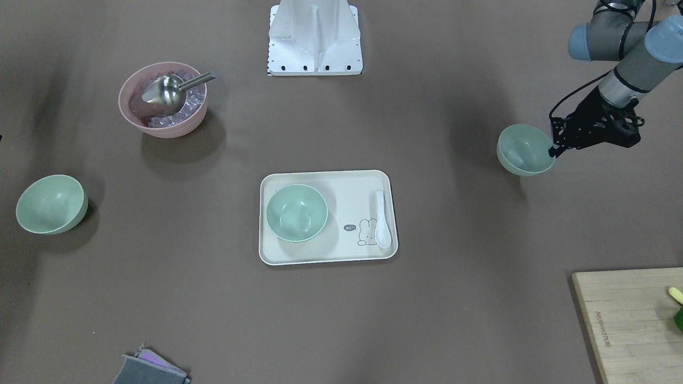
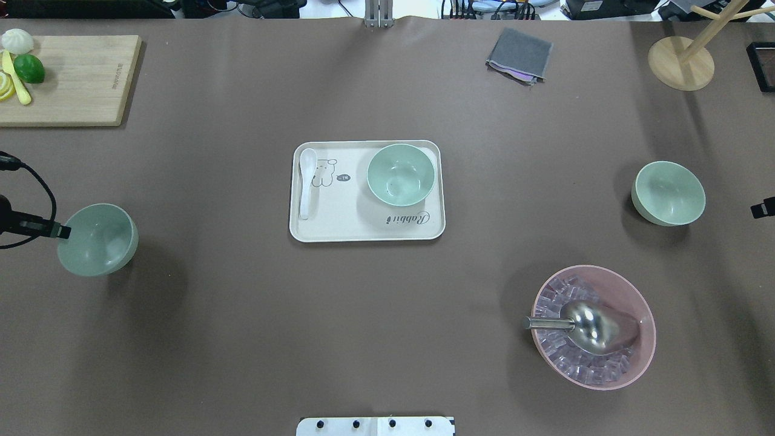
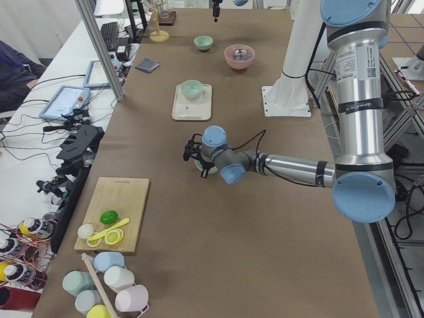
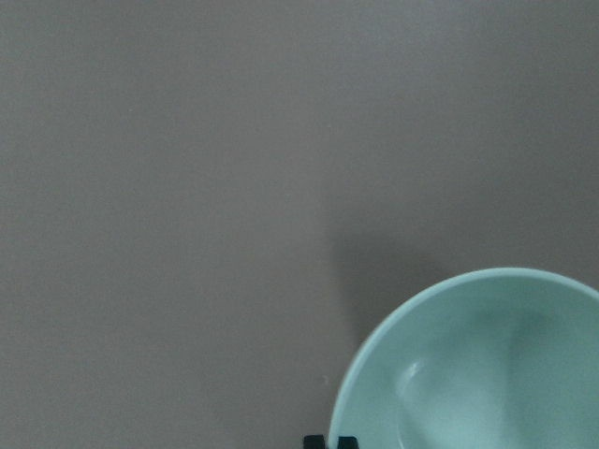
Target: Stack green bowls together
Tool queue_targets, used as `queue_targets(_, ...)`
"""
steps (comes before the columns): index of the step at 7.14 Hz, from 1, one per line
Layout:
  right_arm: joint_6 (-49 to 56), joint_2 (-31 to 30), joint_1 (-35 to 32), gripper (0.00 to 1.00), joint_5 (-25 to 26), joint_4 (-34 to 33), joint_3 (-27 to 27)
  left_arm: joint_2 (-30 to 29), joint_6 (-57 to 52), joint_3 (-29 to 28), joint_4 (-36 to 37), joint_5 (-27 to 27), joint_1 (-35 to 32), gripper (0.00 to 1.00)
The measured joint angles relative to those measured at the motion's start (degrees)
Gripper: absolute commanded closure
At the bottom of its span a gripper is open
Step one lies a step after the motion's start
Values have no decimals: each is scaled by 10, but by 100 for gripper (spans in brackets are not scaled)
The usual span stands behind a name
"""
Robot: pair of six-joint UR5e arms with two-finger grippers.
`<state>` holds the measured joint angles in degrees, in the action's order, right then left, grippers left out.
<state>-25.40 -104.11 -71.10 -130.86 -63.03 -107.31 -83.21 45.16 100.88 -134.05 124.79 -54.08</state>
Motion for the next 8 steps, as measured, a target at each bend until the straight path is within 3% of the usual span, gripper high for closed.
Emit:
queue_targets(4, 0, 0, 0, 0, 0, 0, 0, -160, 142, 25, 123, -12, 63, 100)
queue_targets(8, 1, 0, 0, 0, 1, 0, 0, -367, 268, 9, 313, -88, 167, 100)
